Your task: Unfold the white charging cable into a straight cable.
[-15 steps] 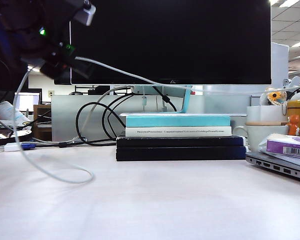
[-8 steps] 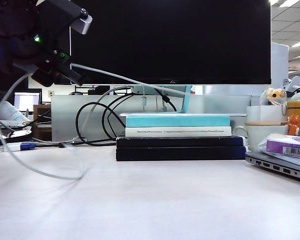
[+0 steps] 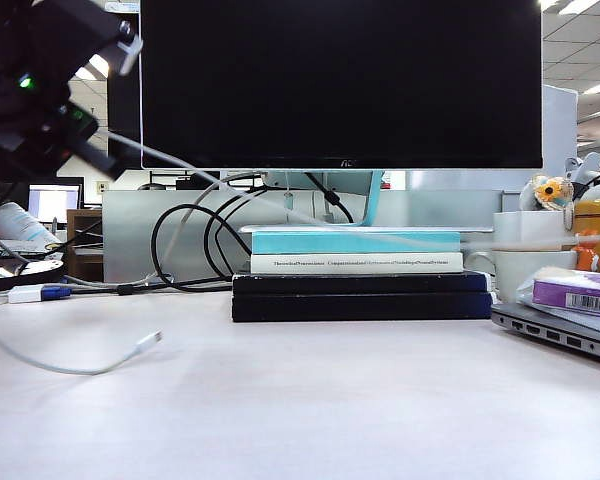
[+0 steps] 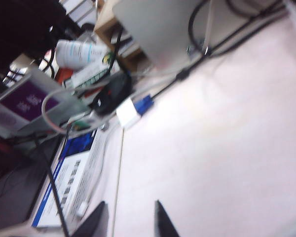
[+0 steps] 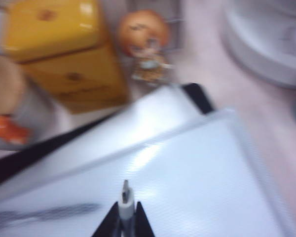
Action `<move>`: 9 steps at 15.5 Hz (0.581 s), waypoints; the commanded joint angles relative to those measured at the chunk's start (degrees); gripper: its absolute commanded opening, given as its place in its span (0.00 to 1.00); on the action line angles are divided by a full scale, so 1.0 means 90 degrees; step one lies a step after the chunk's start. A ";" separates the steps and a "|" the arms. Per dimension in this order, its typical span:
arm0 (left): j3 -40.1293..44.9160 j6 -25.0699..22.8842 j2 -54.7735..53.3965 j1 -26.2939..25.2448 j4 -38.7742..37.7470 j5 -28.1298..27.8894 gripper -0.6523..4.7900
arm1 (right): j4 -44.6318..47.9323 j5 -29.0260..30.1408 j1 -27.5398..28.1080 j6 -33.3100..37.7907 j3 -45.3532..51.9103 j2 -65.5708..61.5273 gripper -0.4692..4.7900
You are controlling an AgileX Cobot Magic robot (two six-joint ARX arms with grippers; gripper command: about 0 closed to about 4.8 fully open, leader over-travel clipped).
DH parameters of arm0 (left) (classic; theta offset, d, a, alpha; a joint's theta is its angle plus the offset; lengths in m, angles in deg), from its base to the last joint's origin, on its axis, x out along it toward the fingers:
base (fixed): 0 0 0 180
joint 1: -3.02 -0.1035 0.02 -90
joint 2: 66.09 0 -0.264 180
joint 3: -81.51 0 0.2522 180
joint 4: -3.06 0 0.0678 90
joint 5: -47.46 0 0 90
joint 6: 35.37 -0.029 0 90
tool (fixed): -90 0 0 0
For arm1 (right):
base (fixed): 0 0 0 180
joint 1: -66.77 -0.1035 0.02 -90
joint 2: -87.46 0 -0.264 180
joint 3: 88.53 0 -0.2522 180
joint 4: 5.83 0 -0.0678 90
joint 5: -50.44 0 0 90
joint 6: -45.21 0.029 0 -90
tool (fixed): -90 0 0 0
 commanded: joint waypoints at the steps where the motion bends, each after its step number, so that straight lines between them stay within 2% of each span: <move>1: 0.0000 -0.0202 0.0134 0.0000 -0.0104 -0.0070 0.36 | -0.0019 -0.0571 0.0007 -0.0301 -0.0029 0.0027 0.13; 3: 0.0000 -0.0204 0.0340 -0.0024 -0.0151 -0.0085 0.36 | -0.0029 -0.0573 0.0007 -0.0306 -0.0029 0.0024 0.13; 5: 0.0000 -0.0780 0.0566 -0.0027 -0.0379 -0.0427 0.36 | -0.0029 -0.0865 0.0000 -0.0461 -0.0029 0.0024 0.13; 8: 0.0000 -0.0743 0.0563 -0.0027 -0.0969 -0.0457 0.36 | -0.0041 -0.0923 0.0000 -0.0466 -0.0029 0.0024 0.14; 9: 0.0000 -0.0733 0.0563 -0.0027 -0.1200 -0.0435 0.36 | -0.0066 -0.0814 -0.0012 -0.0459 -0.0029 0.0024 0.22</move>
